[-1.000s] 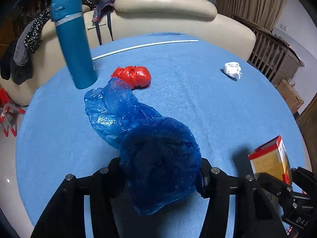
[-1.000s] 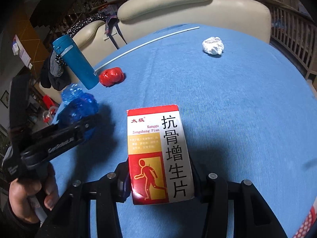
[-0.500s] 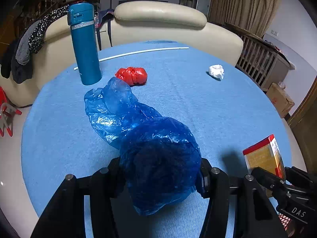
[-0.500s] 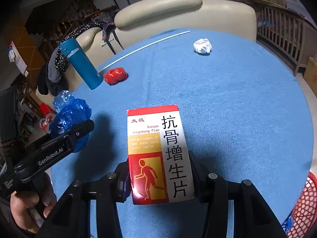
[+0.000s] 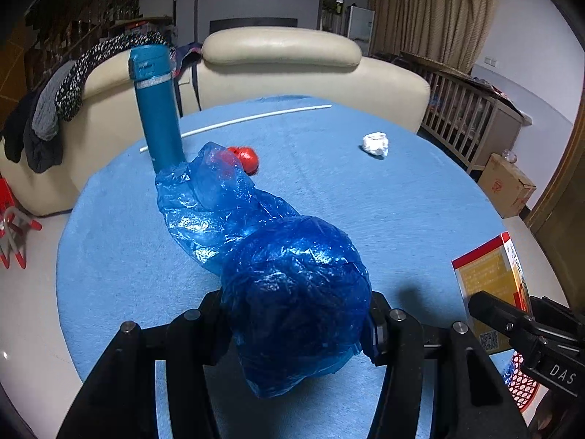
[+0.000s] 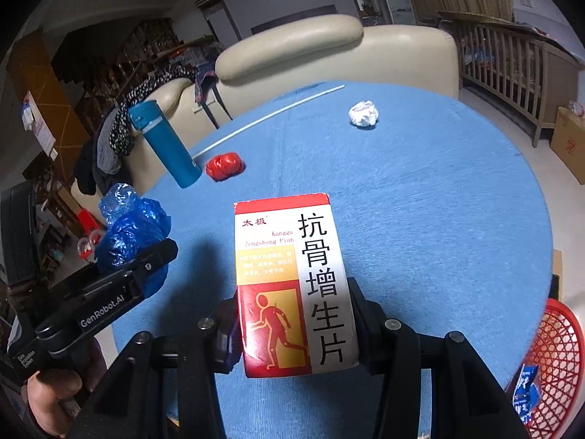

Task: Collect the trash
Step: 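Carry the medicine box and blue bags over the red basket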

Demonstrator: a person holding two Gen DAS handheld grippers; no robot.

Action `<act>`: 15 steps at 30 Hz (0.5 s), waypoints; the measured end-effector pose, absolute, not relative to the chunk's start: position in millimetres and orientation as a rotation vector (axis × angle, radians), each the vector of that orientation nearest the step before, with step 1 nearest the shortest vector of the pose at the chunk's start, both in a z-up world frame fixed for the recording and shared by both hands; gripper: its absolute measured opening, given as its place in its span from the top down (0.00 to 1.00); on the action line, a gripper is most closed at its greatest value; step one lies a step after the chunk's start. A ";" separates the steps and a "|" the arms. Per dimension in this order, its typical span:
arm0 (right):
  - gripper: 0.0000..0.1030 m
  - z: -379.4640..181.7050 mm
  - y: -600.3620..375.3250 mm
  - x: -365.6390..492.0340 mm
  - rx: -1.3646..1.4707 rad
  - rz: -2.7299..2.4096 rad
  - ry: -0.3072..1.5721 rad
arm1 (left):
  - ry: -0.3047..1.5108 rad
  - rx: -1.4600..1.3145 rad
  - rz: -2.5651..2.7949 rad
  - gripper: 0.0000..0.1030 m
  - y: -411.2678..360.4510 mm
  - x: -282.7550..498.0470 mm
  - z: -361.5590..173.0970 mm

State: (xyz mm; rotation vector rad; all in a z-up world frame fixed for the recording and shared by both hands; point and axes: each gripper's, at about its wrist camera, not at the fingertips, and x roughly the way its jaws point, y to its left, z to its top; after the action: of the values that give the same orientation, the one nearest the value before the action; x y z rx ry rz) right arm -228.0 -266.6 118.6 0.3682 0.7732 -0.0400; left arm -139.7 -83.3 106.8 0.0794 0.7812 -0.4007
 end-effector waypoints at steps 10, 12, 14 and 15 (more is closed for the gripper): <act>0.51 137.4 -295.8 -267.3 0.434 -0.083 0.685 | 0.733 0.120 -0.443 0.44 -105.8 -167.2 127.6; 0.51 141.2 -304.5 -278.3 0.450 -0.097 0.663 | 0.724 0.128 -0.454 0.44 -110.6 -172.4 131.2; 0.51 144.0 -312.7 -288.3 0.465 -0.109 0.646 | 0.715 0.137 -0.467 0.44 -116.5 -178.6 134.1; 0.51 145.0 -316.1 -292.7 0.471 -0.115 0.639 | 0.712 0.141 -0.476 0.44 -119.3 -181.1 135.2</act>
State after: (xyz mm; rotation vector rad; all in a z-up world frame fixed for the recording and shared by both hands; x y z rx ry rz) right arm -292.7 -316.1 145.0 0.4708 0.6391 -0.1149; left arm -181.1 -119.3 135.2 0.1410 0.7120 -0.4757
